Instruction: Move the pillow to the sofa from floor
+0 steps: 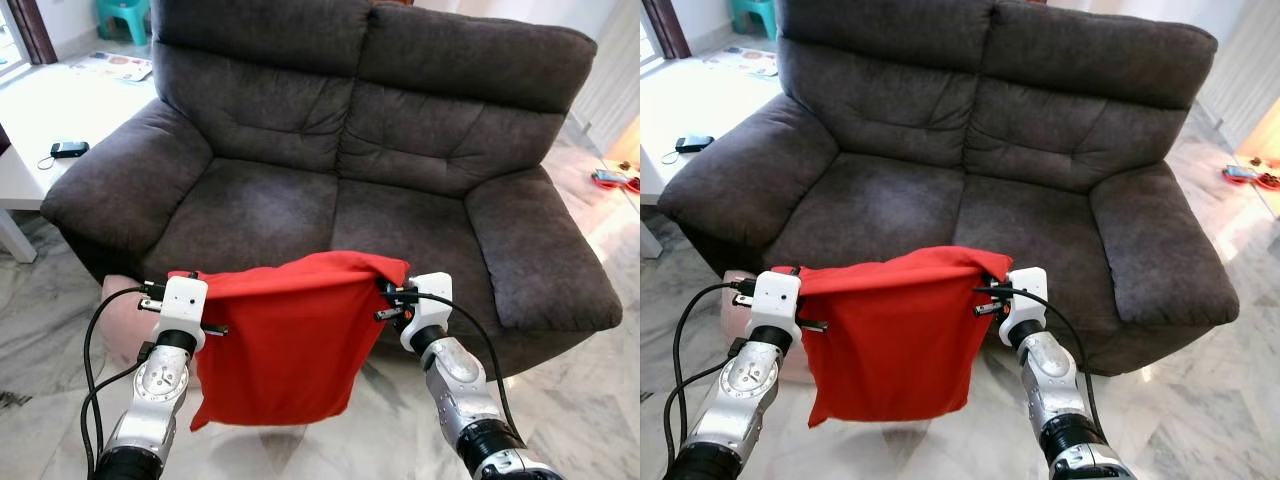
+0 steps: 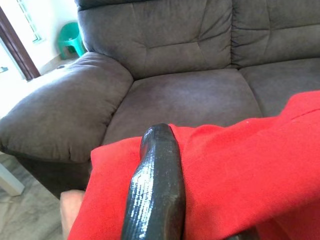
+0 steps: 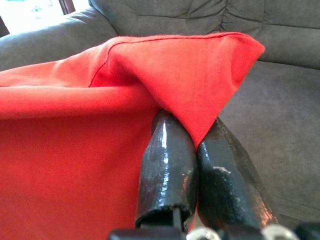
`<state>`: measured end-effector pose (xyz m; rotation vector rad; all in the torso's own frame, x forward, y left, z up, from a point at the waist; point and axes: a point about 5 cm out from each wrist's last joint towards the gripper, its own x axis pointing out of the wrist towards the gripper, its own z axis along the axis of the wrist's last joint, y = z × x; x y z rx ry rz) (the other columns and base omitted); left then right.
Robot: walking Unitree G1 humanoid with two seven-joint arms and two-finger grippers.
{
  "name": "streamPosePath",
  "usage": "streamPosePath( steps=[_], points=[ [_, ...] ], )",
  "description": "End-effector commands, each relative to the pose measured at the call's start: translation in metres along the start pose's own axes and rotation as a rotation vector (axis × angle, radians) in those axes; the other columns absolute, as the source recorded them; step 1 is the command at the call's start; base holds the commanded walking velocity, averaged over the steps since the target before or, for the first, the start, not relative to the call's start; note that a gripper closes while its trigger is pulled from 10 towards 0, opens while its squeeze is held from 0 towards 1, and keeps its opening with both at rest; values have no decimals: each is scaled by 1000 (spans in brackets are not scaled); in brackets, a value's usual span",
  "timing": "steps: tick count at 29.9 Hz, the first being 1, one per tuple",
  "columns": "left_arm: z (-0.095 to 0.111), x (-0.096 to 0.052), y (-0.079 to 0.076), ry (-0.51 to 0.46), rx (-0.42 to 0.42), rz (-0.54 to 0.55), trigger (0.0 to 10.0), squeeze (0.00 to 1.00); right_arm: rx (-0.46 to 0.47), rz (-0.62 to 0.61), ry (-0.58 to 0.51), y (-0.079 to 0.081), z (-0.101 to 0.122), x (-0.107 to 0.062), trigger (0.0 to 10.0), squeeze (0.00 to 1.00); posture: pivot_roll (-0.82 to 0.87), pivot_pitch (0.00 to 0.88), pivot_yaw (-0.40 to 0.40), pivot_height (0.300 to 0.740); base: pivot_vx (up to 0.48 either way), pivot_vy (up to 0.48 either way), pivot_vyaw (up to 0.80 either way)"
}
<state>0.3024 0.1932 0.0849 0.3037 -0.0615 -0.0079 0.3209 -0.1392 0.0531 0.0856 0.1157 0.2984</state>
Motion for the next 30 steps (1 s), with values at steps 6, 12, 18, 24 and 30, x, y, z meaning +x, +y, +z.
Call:
streamPosePath(
  steps=[6,12,18,24,30],
  points=[
    [21,9,4,-102,8,11,10000,0,0,-50,-74,-10,15,2,10000,0,103,0,-131,740,0,-258,0],
    [21,10,3,-105,10,10,10000,0,8,-49,-65,-10,15,3,10000,0,102,0,-131,740,0,-291,-394],
    [22,10,2,-107,9,10,10000,0,-5,-49,-73,-11,15,3,10000,0,102,0,-133,740,0,-350,-89],
    [22,10,2,-109,6,10,10000,0,-3,-51,-80,-11,16,3,10000,0,101,0,-135,740,0,-388,0],
    [22,10,1,-111,3,11,10000,0,-2,-49,-78,-10,16,3,10000,0,102,0,-137,740,0,-386,0]
  ],
)
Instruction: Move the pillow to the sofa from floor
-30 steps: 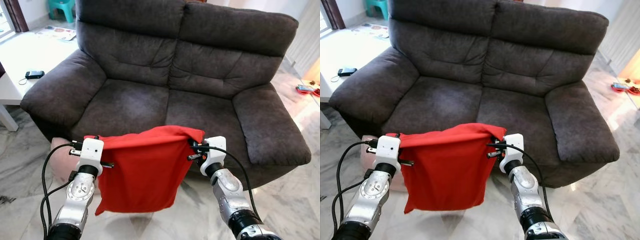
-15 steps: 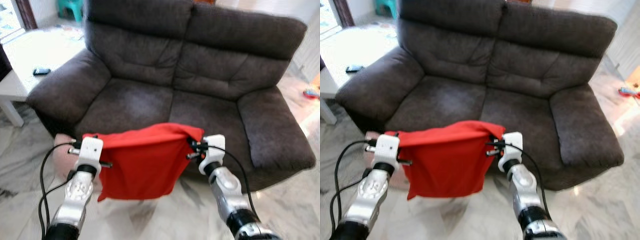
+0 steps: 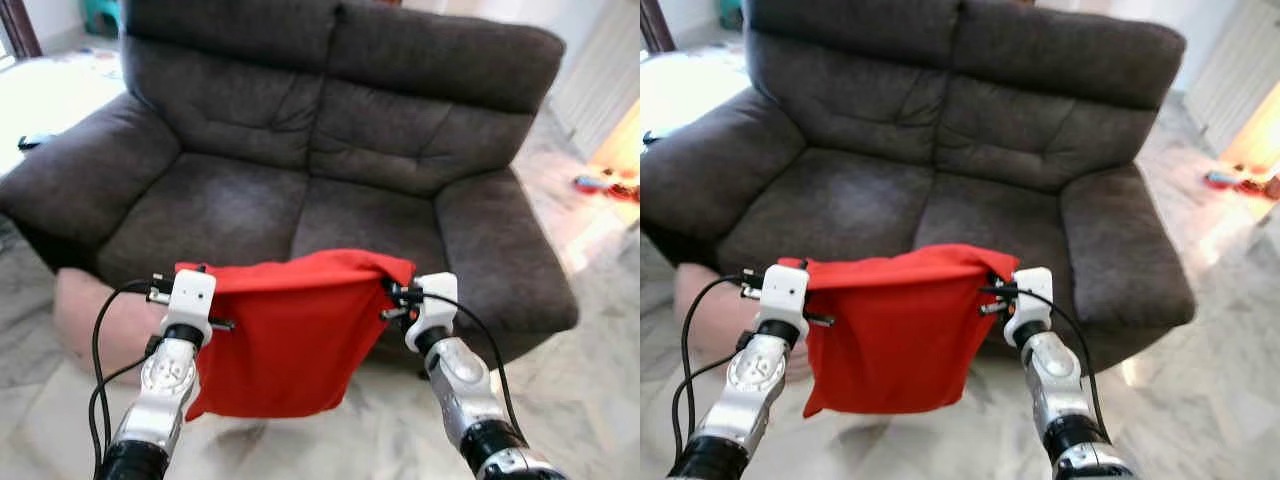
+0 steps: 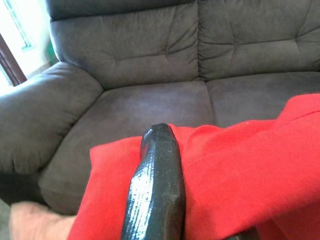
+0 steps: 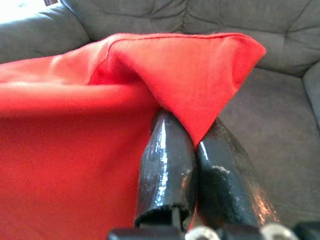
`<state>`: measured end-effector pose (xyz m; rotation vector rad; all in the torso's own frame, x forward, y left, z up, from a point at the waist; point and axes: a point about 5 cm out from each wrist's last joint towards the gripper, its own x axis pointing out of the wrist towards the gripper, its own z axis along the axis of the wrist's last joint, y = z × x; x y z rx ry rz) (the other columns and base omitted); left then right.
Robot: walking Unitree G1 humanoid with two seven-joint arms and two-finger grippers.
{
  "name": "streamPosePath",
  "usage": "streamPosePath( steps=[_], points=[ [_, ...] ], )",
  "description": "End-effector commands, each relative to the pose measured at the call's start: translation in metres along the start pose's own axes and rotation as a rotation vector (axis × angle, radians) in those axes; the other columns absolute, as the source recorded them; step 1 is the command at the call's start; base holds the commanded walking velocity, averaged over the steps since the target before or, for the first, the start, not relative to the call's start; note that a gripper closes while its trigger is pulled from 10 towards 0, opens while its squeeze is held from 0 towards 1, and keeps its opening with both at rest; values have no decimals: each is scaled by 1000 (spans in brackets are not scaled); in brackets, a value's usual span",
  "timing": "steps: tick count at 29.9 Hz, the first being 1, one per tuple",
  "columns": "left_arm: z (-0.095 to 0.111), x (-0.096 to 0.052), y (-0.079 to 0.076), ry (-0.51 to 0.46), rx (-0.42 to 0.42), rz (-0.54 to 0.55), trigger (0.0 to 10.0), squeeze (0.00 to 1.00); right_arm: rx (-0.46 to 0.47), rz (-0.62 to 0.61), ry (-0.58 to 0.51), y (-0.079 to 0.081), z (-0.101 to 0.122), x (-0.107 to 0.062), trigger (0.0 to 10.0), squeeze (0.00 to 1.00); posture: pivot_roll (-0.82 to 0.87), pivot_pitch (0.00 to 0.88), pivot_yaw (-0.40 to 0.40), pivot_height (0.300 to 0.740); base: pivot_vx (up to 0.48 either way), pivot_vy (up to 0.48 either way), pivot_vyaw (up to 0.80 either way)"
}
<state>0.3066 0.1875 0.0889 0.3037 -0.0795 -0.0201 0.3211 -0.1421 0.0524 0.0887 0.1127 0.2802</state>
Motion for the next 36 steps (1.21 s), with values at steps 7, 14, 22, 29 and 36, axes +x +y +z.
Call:
streamPosePath(
  steps=[7,14,22,29,36],
  points=[
    [17,6,5,-95,4,19,10000,0,-5,-30,-66,-7,16,5,10000,0,104,0,-138,740,0,-386,-300],
    [17,5,6,-93,1,19,10000,0,-11,-22,-64,-6,15,5,10000,0,105,0,-136,740,0,-283,-788],
    [15,4,6,-82,-6,26,10000,0,-15,-11,-75,-1,16,6,10000,0,106,0,-135,740,0,0,0],
    [15,4,5,-83,-9,31,10000,0,-20,6,-77,2,16,6,10000,0,107,0,-136,740,0,0,0],
    [16,4,7,-87,-16,40,10000,0,-33,7,-81,1,17,6,10000,0,108,0,-138,740,0,0,0]
  ],
)
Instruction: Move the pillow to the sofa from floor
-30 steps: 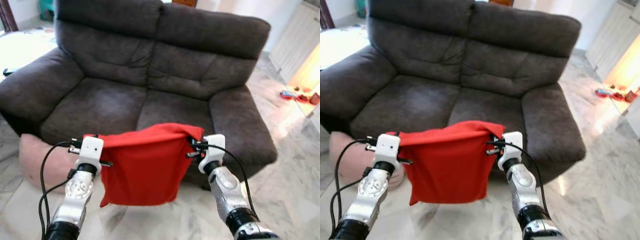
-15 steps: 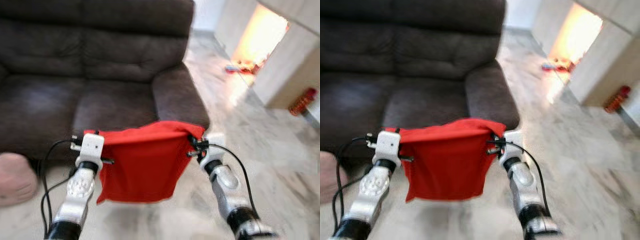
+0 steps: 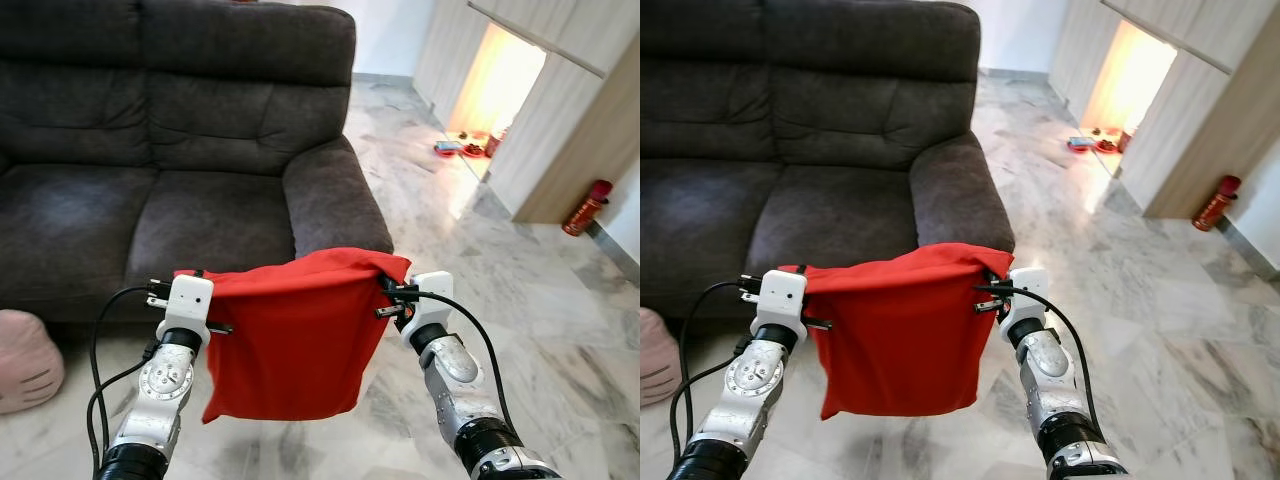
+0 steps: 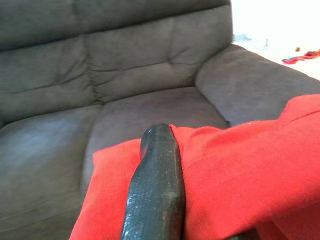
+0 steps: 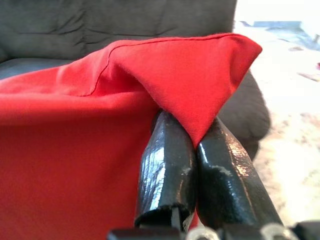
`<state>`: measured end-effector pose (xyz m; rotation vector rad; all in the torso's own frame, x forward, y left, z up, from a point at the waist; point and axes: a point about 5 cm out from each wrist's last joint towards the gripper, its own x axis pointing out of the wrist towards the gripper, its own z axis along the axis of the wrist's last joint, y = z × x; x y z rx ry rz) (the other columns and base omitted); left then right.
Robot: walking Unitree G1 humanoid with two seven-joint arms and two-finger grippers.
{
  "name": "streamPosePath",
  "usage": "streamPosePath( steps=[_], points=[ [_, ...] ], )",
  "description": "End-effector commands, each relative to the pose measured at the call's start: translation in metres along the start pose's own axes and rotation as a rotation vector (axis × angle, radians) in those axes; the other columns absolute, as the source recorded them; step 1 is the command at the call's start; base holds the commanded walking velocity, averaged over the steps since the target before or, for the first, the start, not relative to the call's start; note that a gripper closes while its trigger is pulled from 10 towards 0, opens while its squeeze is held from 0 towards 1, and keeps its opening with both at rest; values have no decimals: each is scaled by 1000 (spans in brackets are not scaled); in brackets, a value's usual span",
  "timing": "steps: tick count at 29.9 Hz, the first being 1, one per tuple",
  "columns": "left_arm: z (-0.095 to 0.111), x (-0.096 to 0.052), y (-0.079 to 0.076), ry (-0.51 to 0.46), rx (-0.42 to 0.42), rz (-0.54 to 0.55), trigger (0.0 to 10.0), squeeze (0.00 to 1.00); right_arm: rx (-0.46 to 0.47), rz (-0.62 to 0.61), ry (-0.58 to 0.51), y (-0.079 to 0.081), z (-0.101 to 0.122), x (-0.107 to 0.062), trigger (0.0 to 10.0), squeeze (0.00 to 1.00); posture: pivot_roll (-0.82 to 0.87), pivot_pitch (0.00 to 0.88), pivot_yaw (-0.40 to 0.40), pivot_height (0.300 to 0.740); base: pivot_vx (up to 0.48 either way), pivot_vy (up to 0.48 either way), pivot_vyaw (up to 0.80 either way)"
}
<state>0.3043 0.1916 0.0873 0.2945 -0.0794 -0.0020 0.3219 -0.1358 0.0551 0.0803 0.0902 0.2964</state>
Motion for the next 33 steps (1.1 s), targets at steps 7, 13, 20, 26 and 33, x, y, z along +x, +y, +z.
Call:
streamPosePath(
  steps=[7,13,20,26,33],
  points=[
    [20,7,4,-89,-25,33,10000,0,-47,8,-74,-4,16,3,10000,0,106,0,-135,740,0,0,229],
    [20,8,5,-85,-27,39,10000,0,-43,15,-74,-2,16,4,10000,0,108,0,-135,740,0,0,800],
    [20,8,5,-84,-34,38,10000,0,-27,25,-65,-1,14,3,10000,0,107,0,-134,740,0,0,0],
    [21,7,5,-92,-46,33,10000,0,-36,23,-66,-2,14,3,10000,0,107,0,-134,740,0,0,0],
    [22,8,4,-98,-46,29,10000,0,-79,69,-79,3,16,3,10000,0,106,0,-134,740,107,0,313]
  ],
)
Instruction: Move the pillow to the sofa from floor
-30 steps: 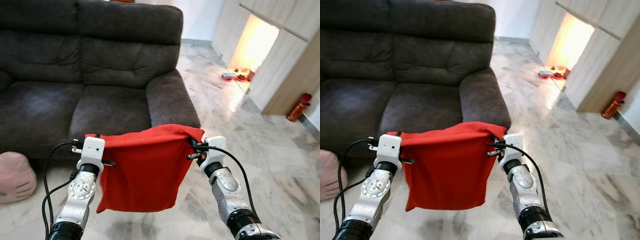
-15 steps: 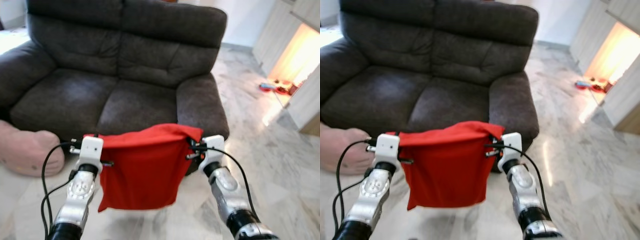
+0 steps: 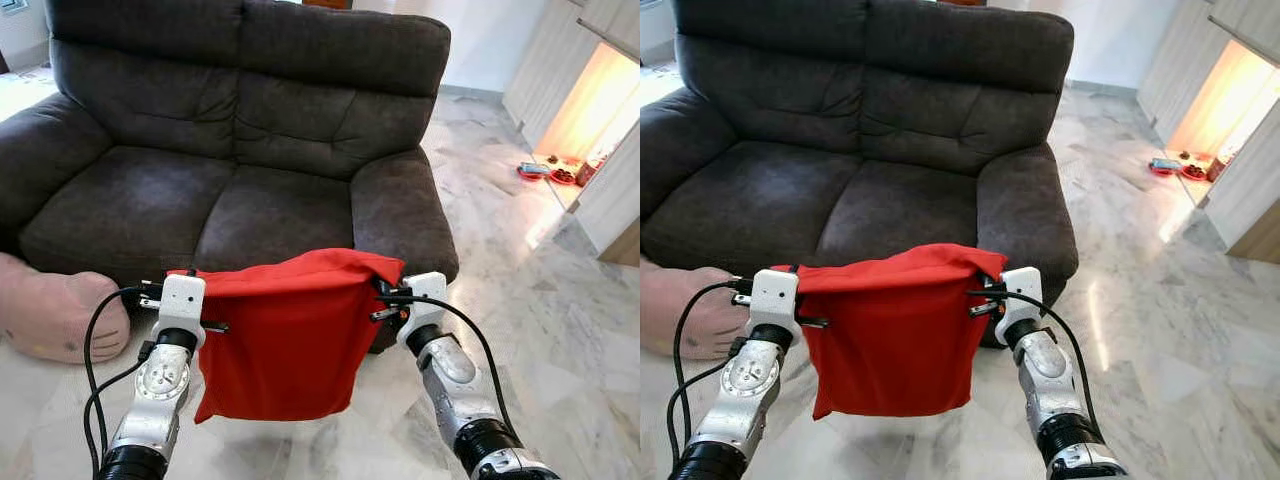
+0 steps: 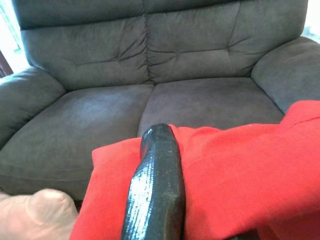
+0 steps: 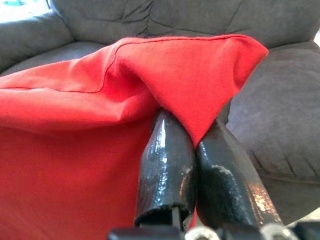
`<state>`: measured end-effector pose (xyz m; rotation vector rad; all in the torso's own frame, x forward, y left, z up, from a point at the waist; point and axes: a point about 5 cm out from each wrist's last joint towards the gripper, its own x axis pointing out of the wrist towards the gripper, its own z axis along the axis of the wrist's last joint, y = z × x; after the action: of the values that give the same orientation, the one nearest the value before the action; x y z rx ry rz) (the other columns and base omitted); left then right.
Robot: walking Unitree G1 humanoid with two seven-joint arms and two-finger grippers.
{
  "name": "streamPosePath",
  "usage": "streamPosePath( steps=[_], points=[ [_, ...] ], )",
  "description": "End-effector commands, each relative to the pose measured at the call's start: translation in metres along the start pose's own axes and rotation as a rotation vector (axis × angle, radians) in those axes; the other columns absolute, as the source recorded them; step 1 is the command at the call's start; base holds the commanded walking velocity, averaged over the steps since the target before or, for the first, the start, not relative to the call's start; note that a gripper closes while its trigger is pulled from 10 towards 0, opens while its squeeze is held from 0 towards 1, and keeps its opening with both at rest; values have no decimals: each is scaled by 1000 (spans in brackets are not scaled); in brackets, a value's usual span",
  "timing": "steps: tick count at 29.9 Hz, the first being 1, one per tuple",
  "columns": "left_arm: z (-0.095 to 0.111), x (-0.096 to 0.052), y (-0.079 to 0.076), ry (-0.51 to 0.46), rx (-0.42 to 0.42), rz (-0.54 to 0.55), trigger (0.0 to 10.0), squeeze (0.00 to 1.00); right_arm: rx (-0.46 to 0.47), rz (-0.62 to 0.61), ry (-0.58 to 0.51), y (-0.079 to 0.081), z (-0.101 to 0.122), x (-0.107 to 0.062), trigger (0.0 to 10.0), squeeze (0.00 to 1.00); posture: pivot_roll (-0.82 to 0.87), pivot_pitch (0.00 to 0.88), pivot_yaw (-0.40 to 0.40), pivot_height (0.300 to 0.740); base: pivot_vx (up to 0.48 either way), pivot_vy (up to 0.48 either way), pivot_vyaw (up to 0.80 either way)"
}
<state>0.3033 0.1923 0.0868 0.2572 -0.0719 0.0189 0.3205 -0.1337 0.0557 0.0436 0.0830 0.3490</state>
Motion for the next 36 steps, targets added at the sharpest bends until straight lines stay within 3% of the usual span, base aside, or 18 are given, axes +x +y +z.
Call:
streamPosePath(
  steps=[1,36],
  points=[
    [23,10,2,-106,-7,6,10000,0,-30,17,-78,1,15,4,10000,0,107,0,-133,740,296,0,794],
    [25,11,2,-116,-6,9,10000,0,-17,10,-77,2,15,4,10000,0,107,0,-136,740,374,0,23]
  ],
)
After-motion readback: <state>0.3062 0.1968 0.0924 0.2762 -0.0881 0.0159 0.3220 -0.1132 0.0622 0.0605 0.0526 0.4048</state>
